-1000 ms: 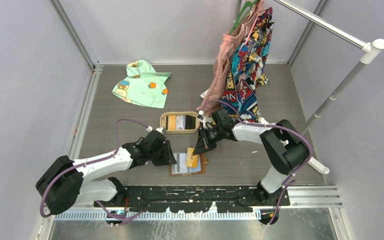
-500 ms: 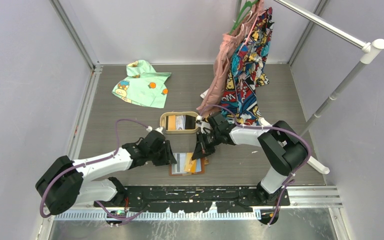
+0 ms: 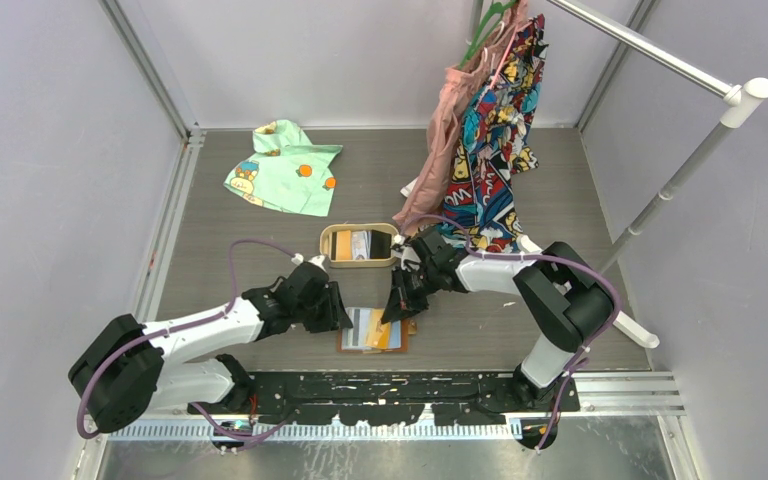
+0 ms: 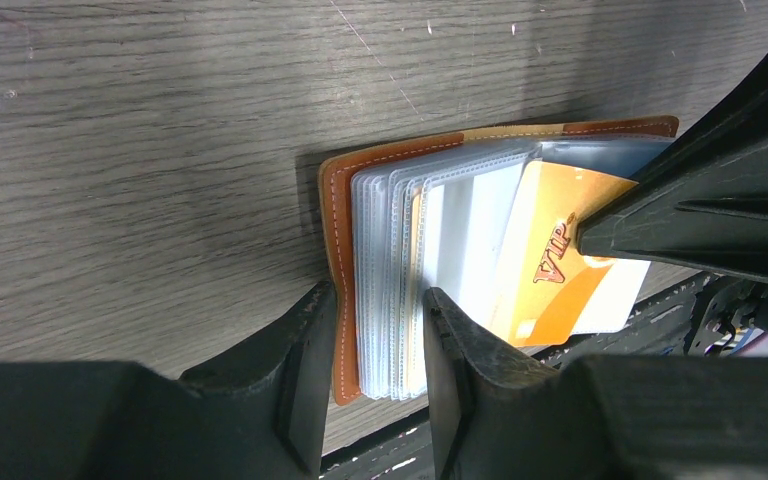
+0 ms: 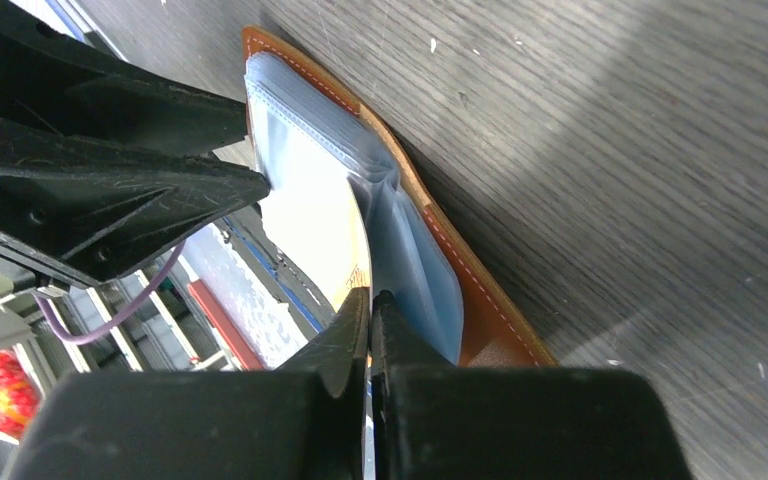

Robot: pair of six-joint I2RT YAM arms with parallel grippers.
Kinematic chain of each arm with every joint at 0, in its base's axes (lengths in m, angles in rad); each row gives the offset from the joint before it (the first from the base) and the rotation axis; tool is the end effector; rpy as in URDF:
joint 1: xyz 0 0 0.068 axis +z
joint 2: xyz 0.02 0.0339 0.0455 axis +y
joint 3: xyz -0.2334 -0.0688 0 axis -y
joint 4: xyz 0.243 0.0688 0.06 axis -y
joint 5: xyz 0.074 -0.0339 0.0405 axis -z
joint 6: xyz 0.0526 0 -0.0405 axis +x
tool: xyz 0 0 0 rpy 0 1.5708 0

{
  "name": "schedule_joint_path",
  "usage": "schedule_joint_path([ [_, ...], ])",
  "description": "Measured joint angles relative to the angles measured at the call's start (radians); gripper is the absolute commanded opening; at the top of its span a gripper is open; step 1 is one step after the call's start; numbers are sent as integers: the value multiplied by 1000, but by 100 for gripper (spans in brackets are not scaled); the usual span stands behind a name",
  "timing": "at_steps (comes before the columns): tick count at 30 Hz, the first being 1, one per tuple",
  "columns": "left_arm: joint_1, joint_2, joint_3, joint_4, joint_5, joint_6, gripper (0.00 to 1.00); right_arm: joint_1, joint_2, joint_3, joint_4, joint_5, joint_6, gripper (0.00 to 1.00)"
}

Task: Put the credit cards into the card holder
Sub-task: Insert the credit card into the card holder.

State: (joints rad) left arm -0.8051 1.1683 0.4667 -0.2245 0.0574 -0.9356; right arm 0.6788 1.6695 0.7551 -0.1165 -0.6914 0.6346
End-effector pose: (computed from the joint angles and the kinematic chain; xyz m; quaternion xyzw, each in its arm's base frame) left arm 0.1565 -0.1671 0.1161 -0.0527 0.9467 -0.2597 0.1833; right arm 0.2106 0.2130 0.0916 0.1104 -0.9045 -0.4118 0.0007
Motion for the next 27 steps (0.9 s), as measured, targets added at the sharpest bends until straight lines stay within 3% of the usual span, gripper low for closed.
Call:
schedule_joint_path([
  [14,0,-2,-4,7,6,1,37,2,47,5,33,-20,80,1],
  [27,1,0,-11,17,13,5,48,23,98,63,13,-43,56,17],
])
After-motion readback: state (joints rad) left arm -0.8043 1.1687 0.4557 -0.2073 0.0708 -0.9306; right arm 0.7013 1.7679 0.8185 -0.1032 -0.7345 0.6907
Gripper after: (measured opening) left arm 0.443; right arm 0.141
